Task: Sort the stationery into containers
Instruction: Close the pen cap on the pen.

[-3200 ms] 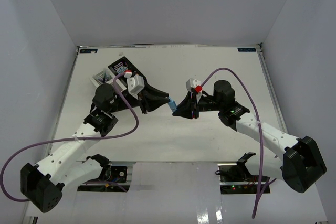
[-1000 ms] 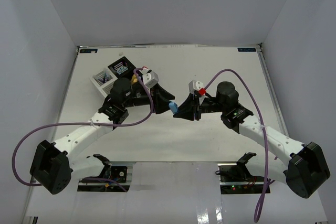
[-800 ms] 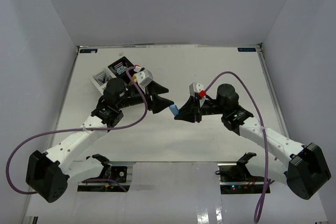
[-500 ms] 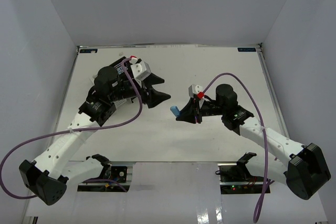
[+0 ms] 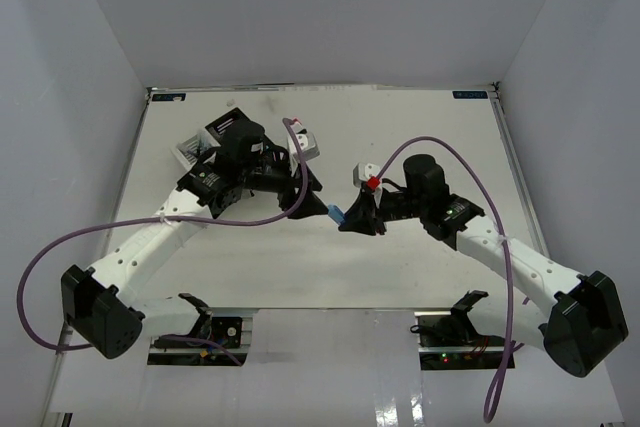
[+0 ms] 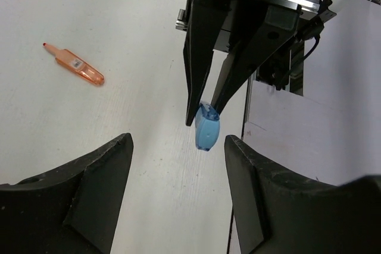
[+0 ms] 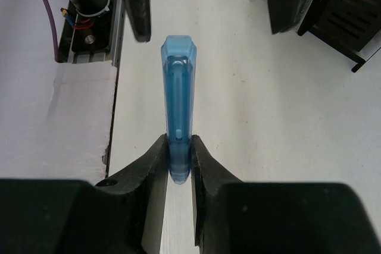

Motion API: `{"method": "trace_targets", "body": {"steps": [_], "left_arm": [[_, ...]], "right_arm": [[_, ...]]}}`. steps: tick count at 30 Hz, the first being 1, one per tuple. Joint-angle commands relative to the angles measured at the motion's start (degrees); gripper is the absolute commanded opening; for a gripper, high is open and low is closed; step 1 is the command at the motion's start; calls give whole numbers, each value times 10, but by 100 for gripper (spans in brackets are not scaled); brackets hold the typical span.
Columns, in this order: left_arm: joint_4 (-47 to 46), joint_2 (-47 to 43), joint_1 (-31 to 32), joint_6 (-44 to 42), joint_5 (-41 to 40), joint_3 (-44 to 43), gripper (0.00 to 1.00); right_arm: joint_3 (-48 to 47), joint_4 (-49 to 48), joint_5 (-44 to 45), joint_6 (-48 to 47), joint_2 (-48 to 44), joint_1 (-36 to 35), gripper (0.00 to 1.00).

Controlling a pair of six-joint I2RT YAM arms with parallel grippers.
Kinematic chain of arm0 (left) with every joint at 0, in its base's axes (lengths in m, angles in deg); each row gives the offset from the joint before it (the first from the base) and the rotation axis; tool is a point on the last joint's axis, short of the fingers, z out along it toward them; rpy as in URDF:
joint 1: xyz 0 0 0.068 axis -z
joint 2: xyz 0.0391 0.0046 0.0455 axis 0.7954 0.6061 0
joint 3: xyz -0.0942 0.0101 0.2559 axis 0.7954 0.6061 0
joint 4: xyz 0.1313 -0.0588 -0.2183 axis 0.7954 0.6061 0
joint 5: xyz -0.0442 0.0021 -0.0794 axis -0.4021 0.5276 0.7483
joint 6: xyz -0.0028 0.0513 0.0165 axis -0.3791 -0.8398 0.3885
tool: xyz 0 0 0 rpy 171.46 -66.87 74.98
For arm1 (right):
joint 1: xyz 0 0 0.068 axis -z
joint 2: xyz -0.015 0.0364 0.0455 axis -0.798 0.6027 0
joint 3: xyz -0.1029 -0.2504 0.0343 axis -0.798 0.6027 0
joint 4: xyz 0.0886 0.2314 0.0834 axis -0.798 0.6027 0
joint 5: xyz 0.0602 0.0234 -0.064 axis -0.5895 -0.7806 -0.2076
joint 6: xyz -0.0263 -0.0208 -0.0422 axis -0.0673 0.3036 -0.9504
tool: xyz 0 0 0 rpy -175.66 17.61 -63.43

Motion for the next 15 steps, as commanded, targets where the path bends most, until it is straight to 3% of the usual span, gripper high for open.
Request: {"method": "trace_targets", "body": {"steps": [1, 15], "left_arm": [[21, 6, 17, -20, -2, -13, 73], [21, 38, 54, -22, -2, -27, 50]], "right_arm": [[-37, 40, 4, -30, 15, 2, 8], [-40, 39, -10, -35, 13, 3, 8]]}}
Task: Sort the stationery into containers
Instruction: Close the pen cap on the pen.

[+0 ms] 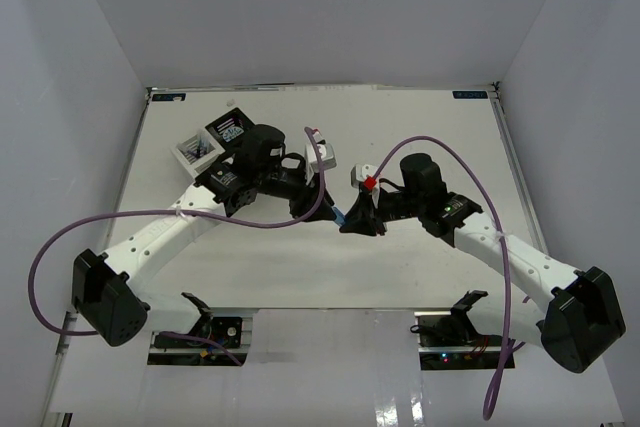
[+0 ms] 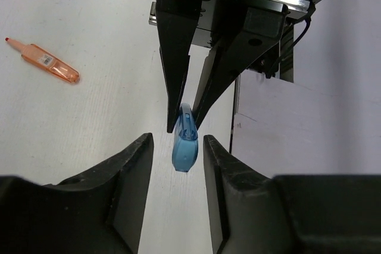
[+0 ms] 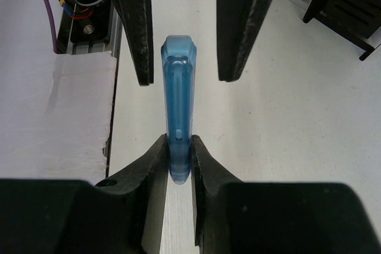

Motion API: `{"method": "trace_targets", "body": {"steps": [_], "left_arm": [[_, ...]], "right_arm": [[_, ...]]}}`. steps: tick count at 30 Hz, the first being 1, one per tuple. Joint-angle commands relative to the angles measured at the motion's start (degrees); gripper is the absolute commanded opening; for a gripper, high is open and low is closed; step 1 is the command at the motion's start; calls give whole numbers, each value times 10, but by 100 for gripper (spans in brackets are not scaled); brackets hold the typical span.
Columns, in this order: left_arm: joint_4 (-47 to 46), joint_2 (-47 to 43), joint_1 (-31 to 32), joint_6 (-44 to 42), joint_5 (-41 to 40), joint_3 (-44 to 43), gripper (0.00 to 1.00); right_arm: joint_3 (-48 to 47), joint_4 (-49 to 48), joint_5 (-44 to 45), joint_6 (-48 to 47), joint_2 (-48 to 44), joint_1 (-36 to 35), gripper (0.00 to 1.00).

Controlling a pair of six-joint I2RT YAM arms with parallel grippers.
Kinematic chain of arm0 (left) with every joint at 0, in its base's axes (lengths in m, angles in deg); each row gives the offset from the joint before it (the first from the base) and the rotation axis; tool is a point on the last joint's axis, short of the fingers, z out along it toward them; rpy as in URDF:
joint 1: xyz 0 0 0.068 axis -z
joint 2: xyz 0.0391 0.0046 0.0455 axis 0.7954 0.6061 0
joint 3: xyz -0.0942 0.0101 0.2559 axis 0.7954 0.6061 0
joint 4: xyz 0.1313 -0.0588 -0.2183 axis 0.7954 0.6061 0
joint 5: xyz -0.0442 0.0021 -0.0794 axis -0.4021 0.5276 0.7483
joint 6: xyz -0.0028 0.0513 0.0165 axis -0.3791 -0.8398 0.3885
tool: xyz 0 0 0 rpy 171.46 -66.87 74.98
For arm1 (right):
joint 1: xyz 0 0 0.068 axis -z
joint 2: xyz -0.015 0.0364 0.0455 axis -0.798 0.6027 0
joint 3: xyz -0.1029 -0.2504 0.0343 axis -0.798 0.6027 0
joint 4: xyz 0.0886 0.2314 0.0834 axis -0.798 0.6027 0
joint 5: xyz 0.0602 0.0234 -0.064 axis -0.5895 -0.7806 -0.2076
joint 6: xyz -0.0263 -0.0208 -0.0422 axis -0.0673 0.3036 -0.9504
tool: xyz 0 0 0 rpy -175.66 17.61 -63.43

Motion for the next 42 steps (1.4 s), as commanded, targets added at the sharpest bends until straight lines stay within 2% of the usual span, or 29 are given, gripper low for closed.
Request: {"method": "trace_targets", "body": {"steps": [1, 11, 15, 26, 32, 42], "left_arm": [[3, -2, 8, -7, 3, -19, 48], [3, 2, 19, -19, 32, -13, 20], [3, 6, 23, -22, 39, -6, 14], [0, 14, 47, -26, 45, 15, 13], [-3, 23, 60, -24, 44, 25, 13], [10, 27, 73, -24, 62, 34, 11]], "right_arm": [[-24, -2, -19, -9, -5, 2, 8], [-29, -3, -31, -3, -5, 3, 8], [-36, -5, -37, 5, -3, 2, 8], [-79, -20, -25, 49, 9, 4, 8], [-84, -67, -17, 74, -2, 5, 8], [-111, -75, -1, 65, -11, 12, 8]]}}
